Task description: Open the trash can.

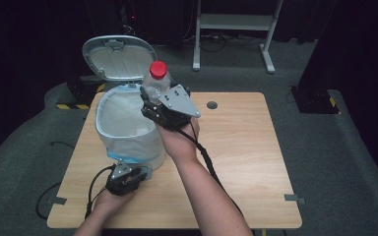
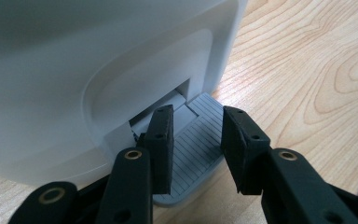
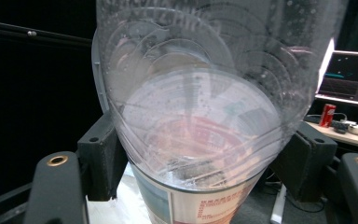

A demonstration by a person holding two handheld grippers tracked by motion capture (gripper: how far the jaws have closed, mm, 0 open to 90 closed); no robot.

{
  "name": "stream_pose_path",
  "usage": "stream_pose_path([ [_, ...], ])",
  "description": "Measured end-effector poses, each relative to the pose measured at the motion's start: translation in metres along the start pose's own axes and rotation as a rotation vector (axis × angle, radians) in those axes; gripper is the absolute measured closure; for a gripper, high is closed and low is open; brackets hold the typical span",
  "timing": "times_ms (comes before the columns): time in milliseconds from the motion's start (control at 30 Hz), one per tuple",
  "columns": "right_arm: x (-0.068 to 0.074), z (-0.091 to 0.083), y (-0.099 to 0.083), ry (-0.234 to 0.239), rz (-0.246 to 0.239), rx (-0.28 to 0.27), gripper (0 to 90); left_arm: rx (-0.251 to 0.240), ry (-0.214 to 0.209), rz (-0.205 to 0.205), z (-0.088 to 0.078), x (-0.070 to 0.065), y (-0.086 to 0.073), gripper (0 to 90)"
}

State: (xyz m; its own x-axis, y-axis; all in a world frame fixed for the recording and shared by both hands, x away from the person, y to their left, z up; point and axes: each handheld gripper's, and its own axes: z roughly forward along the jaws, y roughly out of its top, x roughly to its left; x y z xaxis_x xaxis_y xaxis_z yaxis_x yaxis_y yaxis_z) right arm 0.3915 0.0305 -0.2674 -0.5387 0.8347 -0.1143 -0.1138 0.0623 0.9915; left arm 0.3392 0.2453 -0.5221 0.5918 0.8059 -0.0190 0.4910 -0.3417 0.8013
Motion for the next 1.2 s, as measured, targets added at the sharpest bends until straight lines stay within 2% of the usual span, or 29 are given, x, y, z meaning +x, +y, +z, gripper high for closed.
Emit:
stream_pose_path([
  [267,0.010,0.018,-0.001,0.024,0.020,0.005,27.2,0.001,0.001,0.003,0.000,0.000,0.000,64.2],
  [1000,0.046,0.055,-0.005,0.110,0.033,0.027,27.1,0.004,0.005,0.012,0.000,0.000,0.000,64.1],
  [1200,0.050,0.063,-0.009,0.123,0.049,0.038,27.1,0.003,0.005,0.012,0.000,-0.001,0.000,64.1],
])
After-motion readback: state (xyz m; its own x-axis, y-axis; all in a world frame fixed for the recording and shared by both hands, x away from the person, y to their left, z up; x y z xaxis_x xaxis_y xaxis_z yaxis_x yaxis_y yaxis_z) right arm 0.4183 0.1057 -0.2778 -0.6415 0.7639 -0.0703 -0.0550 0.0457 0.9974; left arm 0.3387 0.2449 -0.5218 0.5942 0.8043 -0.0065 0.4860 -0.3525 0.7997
